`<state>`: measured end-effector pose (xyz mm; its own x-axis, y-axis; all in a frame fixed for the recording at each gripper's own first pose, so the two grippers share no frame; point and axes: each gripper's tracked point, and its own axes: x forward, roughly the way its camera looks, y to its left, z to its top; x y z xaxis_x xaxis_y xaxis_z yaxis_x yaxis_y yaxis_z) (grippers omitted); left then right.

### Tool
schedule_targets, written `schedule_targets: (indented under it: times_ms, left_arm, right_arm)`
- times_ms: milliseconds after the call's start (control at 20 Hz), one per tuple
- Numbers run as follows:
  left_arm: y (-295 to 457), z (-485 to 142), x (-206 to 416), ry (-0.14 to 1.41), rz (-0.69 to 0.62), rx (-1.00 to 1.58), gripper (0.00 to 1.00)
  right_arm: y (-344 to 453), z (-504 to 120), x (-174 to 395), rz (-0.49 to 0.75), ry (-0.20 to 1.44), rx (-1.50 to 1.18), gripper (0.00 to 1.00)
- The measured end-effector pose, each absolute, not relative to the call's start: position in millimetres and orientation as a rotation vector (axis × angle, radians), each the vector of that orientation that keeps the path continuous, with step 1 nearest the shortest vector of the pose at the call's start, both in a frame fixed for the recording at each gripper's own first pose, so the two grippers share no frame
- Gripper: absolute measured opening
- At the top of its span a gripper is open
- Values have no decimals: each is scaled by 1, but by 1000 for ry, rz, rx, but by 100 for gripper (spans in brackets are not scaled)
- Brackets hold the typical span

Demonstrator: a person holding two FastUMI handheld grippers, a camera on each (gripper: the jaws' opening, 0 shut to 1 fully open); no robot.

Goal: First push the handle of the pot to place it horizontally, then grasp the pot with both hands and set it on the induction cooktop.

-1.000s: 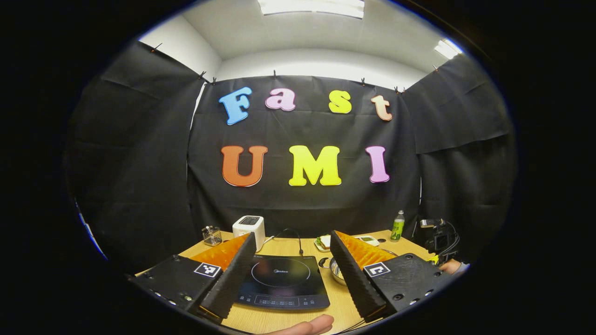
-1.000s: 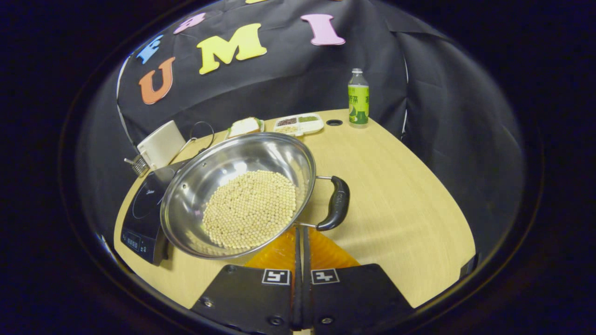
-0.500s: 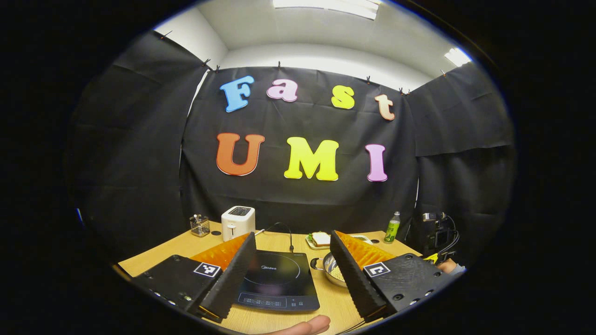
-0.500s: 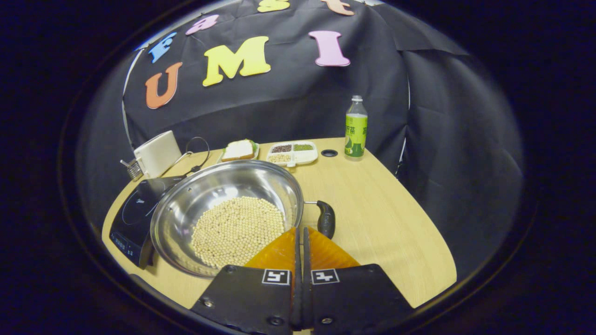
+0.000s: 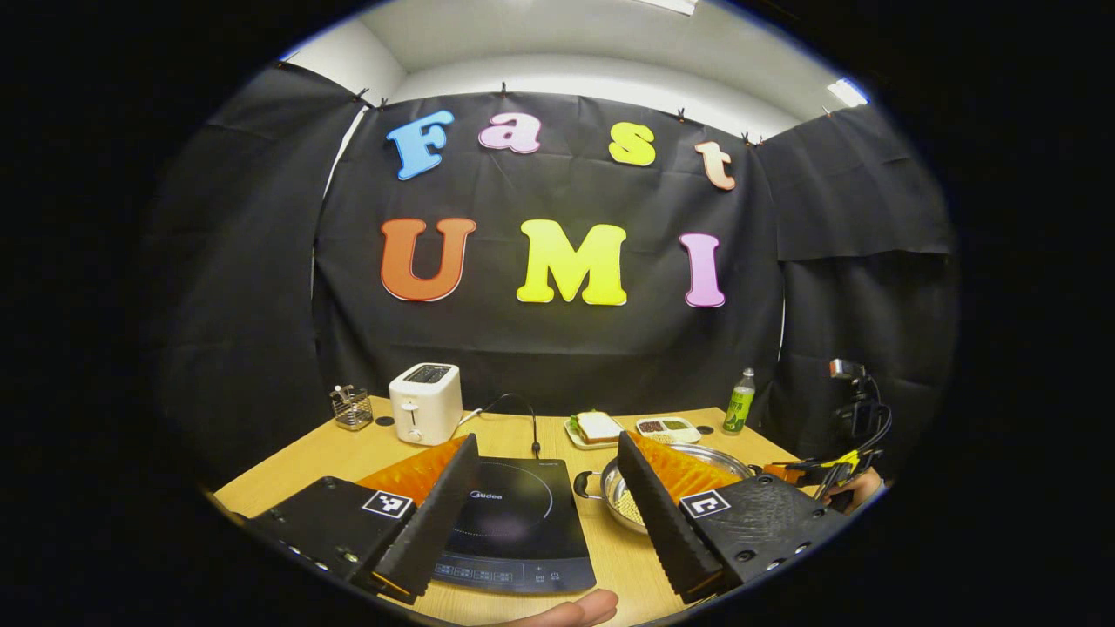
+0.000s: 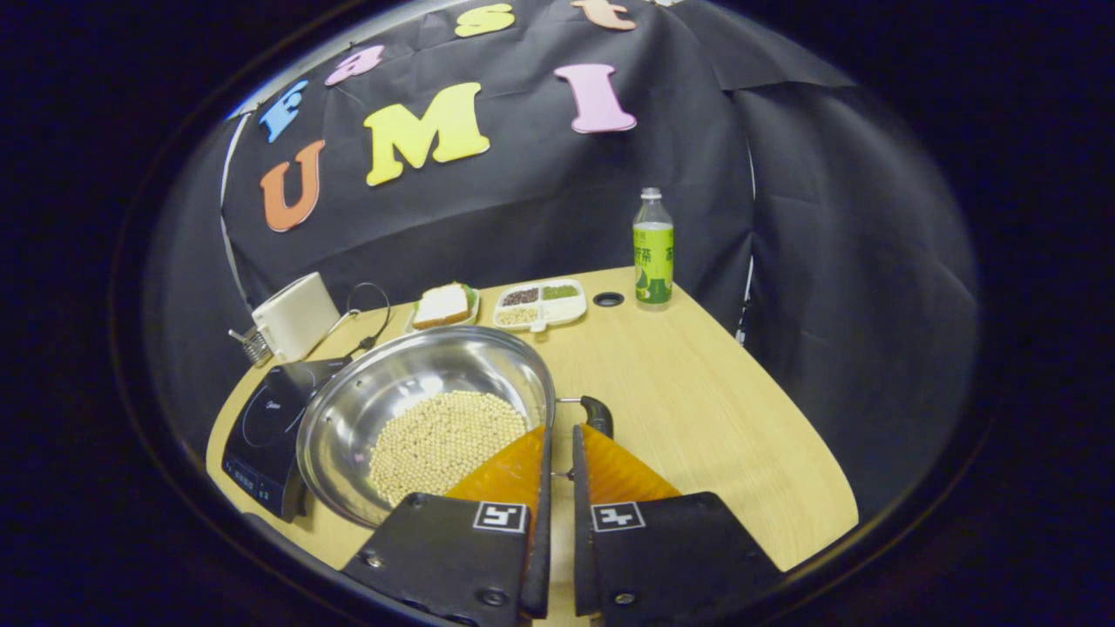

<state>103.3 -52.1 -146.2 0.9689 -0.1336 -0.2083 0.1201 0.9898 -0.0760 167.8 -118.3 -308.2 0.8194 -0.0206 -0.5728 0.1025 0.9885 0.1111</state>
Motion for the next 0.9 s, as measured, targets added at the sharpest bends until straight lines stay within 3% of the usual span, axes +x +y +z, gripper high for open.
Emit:
schedule_targets:
  times_ms: [50,100,150,250,500,900]
  left_arm:
    - [-58,-152,112,228,-137,-62,95]
    - [-63,-160,119,247,-144,-60,96]
    - [-66,-168,128,267,-150,-58,96]
    - [-73,-185,143,305,-162,-54,96]
    - [-88,-233,180,426,-178,-61,96]
    - [-114,-308,219,602,-205,-52,95]
  right_arm:
    - [-120,-303,168,-70,594,139,28]
    - [-123,-297,167,-75,584,137,33]
    - [-125,-294,167,-76,580,130,54]
    - [-128,-287,168,-81,571,112,82]
    - [-130,-276,173,-96,574,57,96]
    - [-128,-298,181,-123,668,42,96]
